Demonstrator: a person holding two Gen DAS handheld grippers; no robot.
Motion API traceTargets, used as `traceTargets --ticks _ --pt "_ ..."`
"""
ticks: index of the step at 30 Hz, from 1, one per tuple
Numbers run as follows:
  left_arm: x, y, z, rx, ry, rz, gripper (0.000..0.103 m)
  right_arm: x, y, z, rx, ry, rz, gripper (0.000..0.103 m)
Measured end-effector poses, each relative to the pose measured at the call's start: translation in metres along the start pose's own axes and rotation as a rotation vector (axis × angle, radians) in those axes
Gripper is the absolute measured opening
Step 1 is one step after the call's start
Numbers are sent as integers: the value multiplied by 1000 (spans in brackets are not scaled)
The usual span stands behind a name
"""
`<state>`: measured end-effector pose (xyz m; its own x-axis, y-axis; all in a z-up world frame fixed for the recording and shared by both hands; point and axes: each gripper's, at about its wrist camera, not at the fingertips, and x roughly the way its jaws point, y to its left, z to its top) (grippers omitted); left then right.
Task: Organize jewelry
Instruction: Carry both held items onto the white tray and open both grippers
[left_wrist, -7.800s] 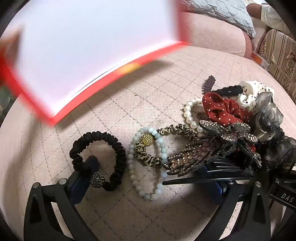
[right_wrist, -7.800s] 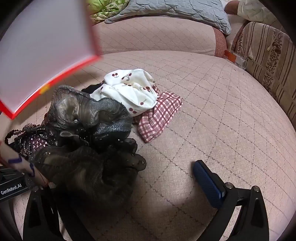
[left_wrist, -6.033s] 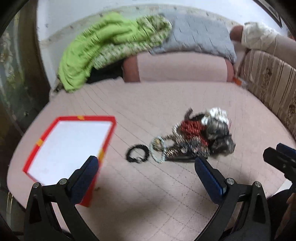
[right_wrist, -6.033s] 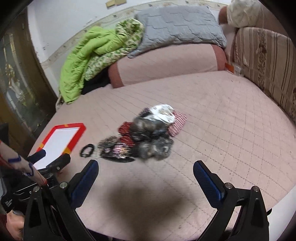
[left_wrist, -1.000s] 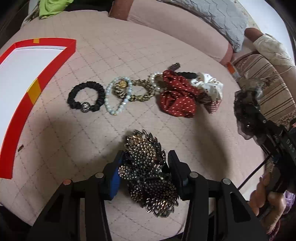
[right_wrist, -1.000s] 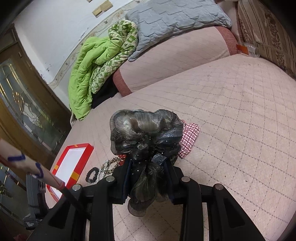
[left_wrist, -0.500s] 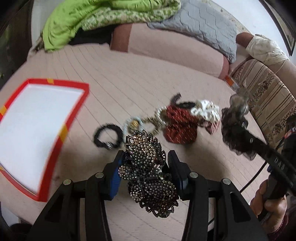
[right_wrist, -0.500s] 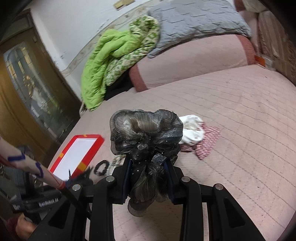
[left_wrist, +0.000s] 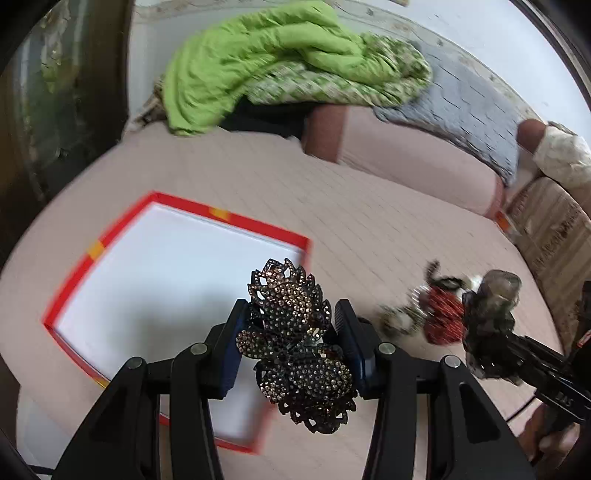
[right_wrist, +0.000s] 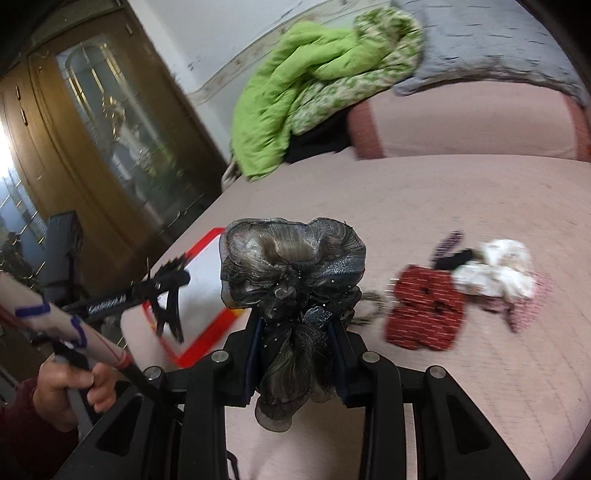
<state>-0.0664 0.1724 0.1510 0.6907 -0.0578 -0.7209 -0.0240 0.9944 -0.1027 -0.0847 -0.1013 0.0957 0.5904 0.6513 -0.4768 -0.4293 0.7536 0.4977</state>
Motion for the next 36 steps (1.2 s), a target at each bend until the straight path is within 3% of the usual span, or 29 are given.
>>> traceTargets --ticks 8,19,27,36 --pt "32 72 29 -46 -23 49 46 68 56 38 -45 84 70 36" --pt "124 142 67 -72 111 64 46 201 91 75 -67 250 44 36" --pt "160 160 74 -78 146 58 46 270 98 76 -88 326 -13 38" --pt "175 169 77 -71 141 66 47 290 92 72 -101 346 -82 42"
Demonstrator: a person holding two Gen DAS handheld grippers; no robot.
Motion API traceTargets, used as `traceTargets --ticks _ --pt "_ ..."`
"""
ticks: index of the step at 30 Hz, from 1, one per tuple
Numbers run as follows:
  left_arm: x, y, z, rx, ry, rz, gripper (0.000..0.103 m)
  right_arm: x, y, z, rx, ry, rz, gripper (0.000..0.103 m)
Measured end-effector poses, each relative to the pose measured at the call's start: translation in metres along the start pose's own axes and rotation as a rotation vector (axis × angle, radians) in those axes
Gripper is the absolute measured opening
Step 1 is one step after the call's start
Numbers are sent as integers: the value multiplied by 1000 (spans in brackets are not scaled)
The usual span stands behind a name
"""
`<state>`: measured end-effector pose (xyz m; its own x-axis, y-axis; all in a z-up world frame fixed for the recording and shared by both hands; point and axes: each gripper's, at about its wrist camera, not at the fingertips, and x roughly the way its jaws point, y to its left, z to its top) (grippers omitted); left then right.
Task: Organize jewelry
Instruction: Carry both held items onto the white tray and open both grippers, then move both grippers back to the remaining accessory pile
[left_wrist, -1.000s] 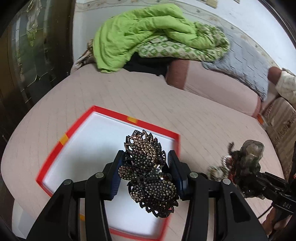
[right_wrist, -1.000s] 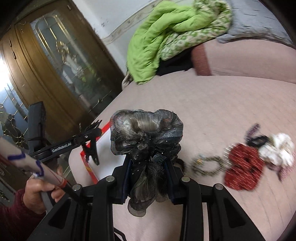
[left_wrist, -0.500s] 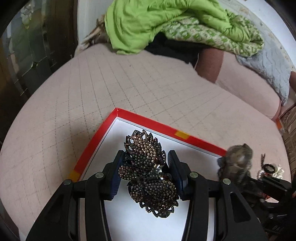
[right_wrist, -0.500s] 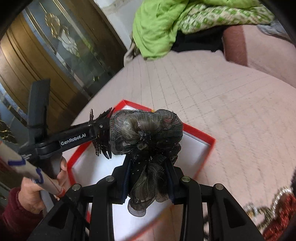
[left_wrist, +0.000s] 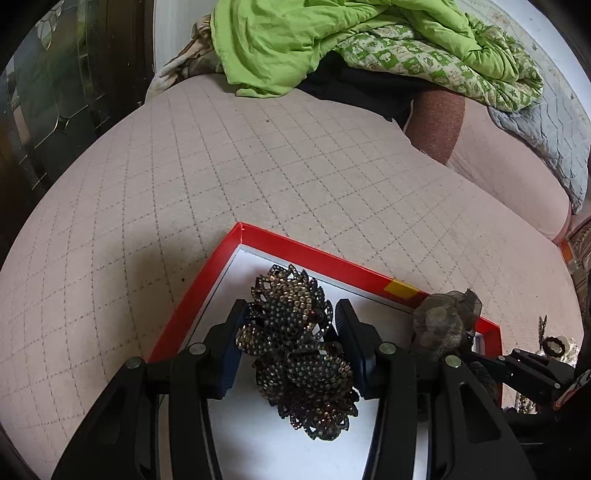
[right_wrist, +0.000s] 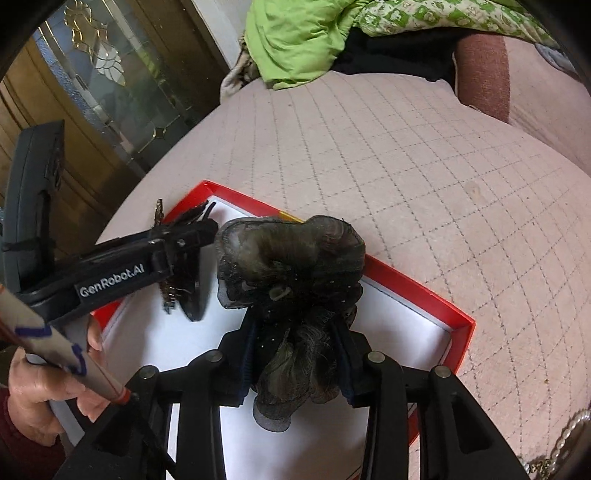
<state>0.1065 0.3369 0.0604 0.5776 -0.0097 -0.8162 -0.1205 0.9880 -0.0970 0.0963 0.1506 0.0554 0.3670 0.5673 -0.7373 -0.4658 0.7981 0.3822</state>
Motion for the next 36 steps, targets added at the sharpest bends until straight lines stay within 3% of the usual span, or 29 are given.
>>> traceTargets --ticks 5,7,9,12,18,20,22,28,36 --pt "0 1 2 2 -5 -20 53 4 2 2 -11 -4 -11 50" --pt "-5 3 3 -12 -17 -34 59 0 1 2 -6 -10 -4 64" --pt "-11 4 4 -26 -30 -43 62 -5 0 3 2 -23 9 68" --pt "-23 3 1 -32 -48 -52 63 -19 0 0 8 -49 34 68" --pt "-53 2 -21 3 -120 5 64 -54 4 -12 7 -102 55 68" --pt "-60 -2 -31 21 -141 7 68 -67 0 -21 22 -113 72 68" --pt "-59 -7 -37 54 -138 28 74 -81 -3 -32 29 -125 71 68" --pt "-52 -23 -56 55 -65 33 74 -117 -16 -65 63 -149 78 68" --pt "-71 -60 -79 15 -83 15 74 -181 -64 -104 130 -224 29 68"
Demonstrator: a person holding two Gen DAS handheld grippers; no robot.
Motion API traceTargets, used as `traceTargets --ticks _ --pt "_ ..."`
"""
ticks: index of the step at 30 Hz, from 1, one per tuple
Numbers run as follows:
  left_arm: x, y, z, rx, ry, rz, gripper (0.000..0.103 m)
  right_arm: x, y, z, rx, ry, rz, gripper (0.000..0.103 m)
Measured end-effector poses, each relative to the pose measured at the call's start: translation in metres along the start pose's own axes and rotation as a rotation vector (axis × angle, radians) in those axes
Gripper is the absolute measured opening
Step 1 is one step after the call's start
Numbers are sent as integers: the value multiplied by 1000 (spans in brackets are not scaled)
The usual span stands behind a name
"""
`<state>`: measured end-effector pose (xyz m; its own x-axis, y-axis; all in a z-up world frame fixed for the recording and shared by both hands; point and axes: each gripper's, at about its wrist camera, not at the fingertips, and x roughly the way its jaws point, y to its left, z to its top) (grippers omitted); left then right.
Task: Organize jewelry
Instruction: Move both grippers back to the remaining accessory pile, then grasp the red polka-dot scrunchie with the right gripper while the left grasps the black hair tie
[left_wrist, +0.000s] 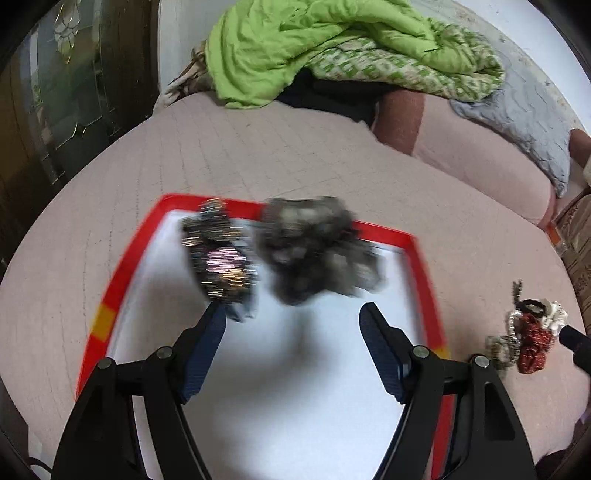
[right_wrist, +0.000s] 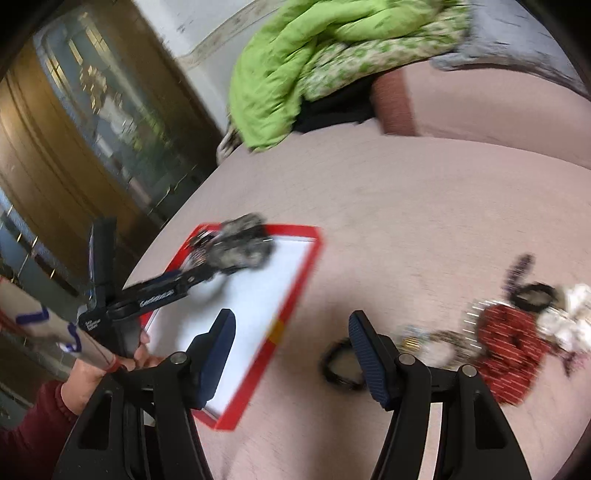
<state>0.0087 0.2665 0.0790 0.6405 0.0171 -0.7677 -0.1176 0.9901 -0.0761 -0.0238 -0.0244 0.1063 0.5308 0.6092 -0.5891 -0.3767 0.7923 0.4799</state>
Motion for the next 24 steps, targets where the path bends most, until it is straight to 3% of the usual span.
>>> traceTargets --ticks 3,8,15,16,18,20,24 --pt "-24 -23 0 17 -52 -11 74 -28 -29 -4 39 -45 -42 68" --pt "-59 -64 5 36 -82 -94 74 -72 -86 -12 157 -134 -98 68" --pt "-58 -125 -8 132 19 -148 74 -106 -151 -37 286 -238 -207 68" --pt "-55 -135 -13 159 40 -156 74 -106 -158 -41 293 -240 -223 64" --pt "-50 -154 -26 211 65 -181 74 -105 -172 -46 327 -216 -212 58" --pt "-42 -169 -38 259 81 -202 74 -106 -177 -49 337 -215 -199 57" --pt "-23 -192 -62 354 128 -191 56 -105 -177 -50 324 -211 -186 57"
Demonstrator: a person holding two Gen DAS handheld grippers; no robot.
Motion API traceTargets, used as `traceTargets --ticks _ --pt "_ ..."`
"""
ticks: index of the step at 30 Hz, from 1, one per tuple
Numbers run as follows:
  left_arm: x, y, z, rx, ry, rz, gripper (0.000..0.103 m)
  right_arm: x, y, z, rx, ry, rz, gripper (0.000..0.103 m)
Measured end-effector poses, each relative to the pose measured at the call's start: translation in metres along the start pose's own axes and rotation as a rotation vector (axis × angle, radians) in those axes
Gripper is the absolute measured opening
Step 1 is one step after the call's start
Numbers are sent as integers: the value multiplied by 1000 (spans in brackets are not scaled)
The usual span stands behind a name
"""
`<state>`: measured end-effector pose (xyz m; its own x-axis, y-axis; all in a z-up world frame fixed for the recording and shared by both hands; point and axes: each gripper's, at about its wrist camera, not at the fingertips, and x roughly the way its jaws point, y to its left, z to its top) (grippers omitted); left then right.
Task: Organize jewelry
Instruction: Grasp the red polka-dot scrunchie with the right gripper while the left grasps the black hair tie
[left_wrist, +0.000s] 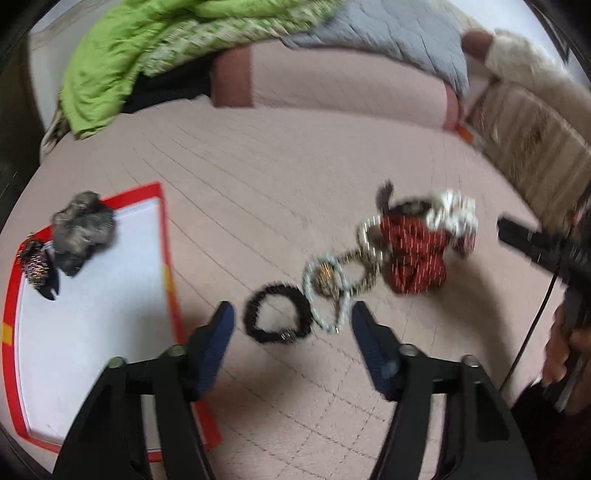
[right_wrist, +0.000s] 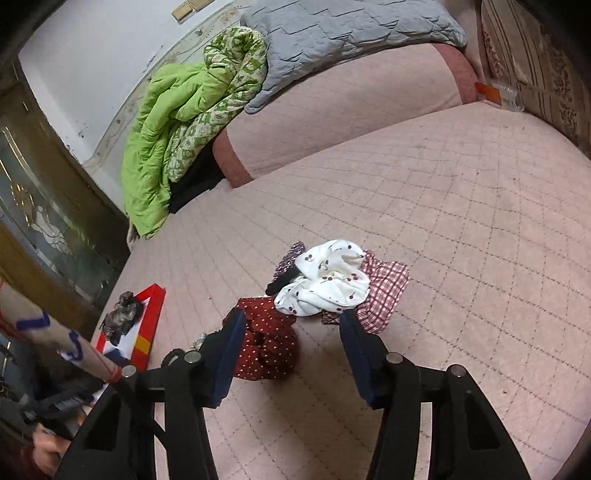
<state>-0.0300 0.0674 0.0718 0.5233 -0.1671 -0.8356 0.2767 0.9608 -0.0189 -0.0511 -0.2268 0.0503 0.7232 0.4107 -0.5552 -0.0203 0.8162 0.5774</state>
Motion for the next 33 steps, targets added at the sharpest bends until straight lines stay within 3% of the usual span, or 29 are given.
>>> traceTargets --ticks 3,11,15,23,25,27,30,32,33 --pt "16 -10 -9 61 44 20 45 3 -4 -3 11 22 16 57" --pt "47 -18 -15 175 85 46 41 6 -1 -5 6 29 44 58" --pt "48 -8 -14 110 53 49 16 9 3 -7 -8 46 67 58" --pt "20 -2 -10 -26 -18 -42 15 31 32 -20 -116 119 96 59" --pt "13 -4 -5 -33 -38 -57 15 42 39 -23 -148 136 54 72" --pt "8 -8 -2 -37 -51 -71 15 58 42 -24 -150 164 21 75" --pt "4 -12 0 -38 -65 -76 15 82 43 -25 -164 196 -46 75" --pt "2 -13 -1 -43 -67 -84 15 94 44 -27 -176 225 -36 75" --pt "2 -13 -2 -44 -68 -86 15 97 45 -28 -189 235 -43 59"
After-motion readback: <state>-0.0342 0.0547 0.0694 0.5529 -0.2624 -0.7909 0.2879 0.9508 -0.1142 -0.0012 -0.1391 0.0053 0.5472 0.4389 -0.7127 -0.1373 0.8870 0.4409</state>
